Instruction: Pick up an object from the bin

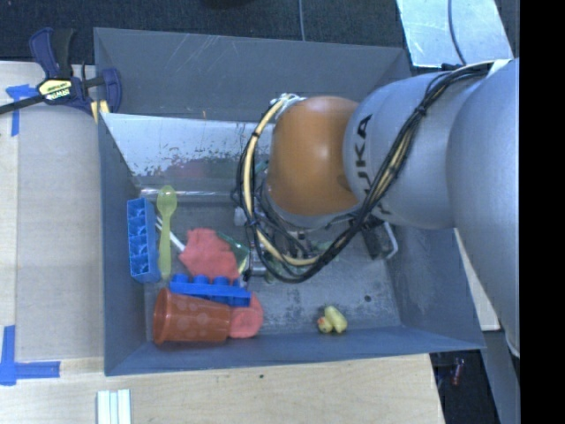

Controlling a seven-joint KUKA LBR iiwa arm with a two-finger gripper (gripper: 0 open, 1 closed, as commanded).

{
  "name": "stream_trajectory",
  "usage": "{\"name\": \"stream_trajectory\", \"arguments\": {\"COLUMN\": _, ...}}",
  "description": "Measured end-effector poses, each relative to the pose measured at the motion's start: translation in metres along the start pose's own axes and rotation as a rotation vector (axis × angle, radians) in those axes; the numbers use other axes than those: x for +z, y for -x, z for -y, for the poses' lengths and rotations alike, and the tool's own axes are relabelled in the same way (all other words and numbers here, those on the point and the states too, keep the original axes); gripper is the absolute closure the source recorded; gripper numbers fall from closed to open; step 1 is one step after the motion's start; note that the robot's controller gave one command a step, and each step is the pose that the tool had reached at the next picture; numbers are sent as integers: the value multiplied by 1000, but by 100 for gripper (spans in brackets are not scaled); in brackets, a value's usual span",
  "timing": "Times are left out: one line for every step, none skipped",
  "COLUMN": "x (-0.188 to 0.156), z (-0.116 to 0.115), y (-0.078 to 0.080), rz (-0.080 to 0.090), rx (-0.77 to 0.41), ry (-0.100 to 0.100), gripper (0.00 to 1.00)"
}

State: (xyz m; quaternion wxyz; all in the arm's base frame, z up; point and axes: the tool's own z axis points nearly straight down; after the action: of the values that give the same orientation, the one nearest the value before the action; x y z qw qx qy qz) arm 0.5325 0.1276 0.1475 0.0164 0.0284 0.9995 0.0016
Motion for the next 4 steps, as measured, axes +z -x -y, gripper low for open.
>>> {"name": "stream_trajectory", "arguments": {"x": 25, "z": -12, "y": -11, "rz": 6, "rx": -3, "ry": 3, "gripper": 0}}
{"name": "stream_trajectory", "arguments": {"x": 51, "z": 7, "y": -22, "rz": 2, "rx": 89, "ry": 0, "gripper": 0}}
{"name": "stream_trajectory", "arguments": {"x": 29, "z": -18, "y": -40, "rz": 11, "rx": -12, "ry": -1, "gripper": 100}}
{"name": "stream_trajectory", "arguments": {"x": 29, "z": -18, "y": -40, "rz": 11, "rx": -12, "ry": -1, "gripper": 100}}
